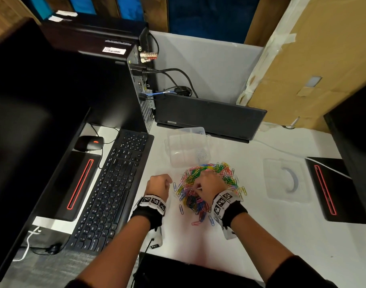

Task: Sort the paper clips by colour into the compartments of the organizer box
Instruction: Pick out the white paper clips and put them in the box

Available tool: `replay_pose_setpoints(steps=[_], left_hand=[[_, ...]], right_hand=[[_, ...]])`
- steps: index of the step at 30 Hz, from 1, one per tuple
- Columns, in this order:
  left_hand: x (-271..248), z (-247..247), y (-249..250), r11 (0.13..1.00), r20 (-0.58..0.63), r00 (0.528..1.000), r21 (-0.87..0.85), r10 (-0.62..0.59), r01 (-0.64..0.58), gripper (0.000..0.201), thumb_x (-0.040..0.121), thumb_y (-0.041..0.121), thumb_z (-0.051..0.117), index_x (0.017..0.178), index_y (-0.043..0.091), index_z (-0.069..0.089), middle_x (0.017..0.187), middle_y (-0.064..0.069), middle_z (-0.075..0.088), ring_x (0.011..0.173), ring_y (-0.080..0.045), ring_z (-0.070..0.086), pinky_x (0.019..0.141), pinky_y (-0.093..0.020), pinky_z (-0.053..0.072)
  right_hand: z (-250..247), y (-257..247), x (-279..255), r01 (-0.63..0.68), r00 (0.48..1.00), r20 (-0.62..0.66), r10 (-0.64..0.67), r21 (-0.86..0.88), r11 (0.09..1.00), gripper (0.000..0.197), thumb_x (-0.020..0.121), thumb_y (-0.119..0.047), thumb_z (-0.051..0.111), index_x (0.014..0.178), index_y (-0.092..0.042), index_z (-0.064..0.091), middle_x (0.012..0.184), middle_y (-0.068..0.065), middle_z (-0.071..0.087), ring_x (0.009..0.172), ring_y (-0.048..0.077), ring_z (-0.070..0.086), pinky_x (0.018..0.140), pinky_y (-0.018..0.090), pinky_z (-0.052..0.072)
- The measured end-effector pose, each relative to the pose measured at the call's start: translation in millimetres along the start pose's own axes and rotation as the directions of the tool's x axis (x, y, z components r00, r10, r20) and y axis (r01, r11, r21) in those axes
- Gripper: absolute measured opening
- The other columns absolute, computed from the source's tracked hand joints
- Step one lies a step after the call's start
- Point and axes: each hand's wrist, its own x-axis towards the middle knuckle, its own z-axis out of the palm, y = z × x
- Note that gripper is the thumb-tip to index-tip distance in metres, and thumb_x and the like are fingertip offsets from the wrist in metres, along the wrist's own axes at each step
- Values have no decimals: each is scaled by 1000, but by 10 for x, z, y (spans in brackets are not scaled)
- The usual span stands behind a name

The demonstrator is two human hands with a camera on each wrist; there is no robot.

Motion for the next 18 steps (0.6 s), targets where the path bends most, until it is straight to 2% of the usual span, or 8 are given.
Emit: replay_pose_setpoints(steps=[2, 4, 7, 9, 12, 16, 17, 18], left_hand=[[-20, 9, 11, 1000, 2, 1000, 10, 15, -15, 30, 86, -3, 52, 94, 17, 73, 90, -3, 67, 83, -22, 65, 73, -25, 52], [-44, 25, 15, 1000, -16, 999, 9, 28, -28, 30, 85, -5, 53, 95, 16, 72, 95, -5, 66, 85, -22, 64, 76, -27, 52], [-62, 49, 18, 1000, -55, 998, -2, 6, -7, 32, 84, -7, 52, 94, 15, 72, 96, -6, 66, 85, -23, 64, 78, -30, 52], [-67, 66, 27, 1000, -76, 997, -4, -11, 10, 34, 83, -8, 51, 93, 16, 72, 94, -6, 67, 85, -25, 65, 77, -31, 52], [-68, 84, 57, 999, -94, 995, -6, -44, 44, 36, 83, -8, 49, 96, 17, 71, 93, -4, 68, 85, -24, 65, 74, -28, 51], [-66, 101, 86, 998, -118, 991, -2, -55, 56, 35, 82, -10, 52, 97, 15, 70, 96, -6, 67, 81, -26, 65, 73, -31, 52], [-64, 111, 63, 998, -126, 990, -20, -68, 66, 34, 80, -10, 53, 96, 15, 70, 94, -6, 67, 79, -25, 65, 71, -30, 52], [-66, 112, 37, 995, -135, 987, -47, -89, 84, 33, 80, -9, 54, 96, 15, 70, 89, -5, 67, 77, -23, 65, 69, -29, 52]], right_hand=[[6, 38, -7, -15, 1000, -12, 16, 47, 999, 13, 89, -18, 64, 81, -23, 72, 96, -3, 60, 92, 14, 55, 80, 32, 54], [2, 117, -37, -36, 998, -35, 44, 219, 975, 13, 88, -13, 65, 79, -20, 72, 89, -5, 65, 83, 10, 58, 77, 29, 55], [-24, 202, -122, -91, 987, -66, 146, 520, 849, 13, 87, -4, 66, 89, -12, 76, 87, -3, 71, 74, -1, 61, 68, 10, 50], [-5, 244, -172, -147, 977, -25, 211, 636, 757, 19, 90, 0, 62, 101, -9, 75, 90, -1, 71, 72, -1, 63, 65, 9, 51], [-24, 267, -211, -273, 955, 151, 256, 784, 557, 25, 93, 1, 59, 116, -6, 68, 91, 9, 74, 71, 18, 72, 69, 29, 61], [-89, 219, -296, -378, 914, 357, 192, 922, 83, 30, 93, 12, 50, 115, -5, 62, 100, 21, 71, 76, 25, 68, 69, 29, 60], [-93, 209, -307, -388, 907, 376, 189, 921, 30, 31, 94, 11, 50, 115, -6, 63, 103, 22, 70, 80, 26, 67, 72, 29, 59], [-98, 186, -310, -395, 905, 381, 191, 918, 36, 31, 94, 9, 49, 114, -7, 65, 103, 20, 71, 81, 23, 66, 73, 28, 58]])
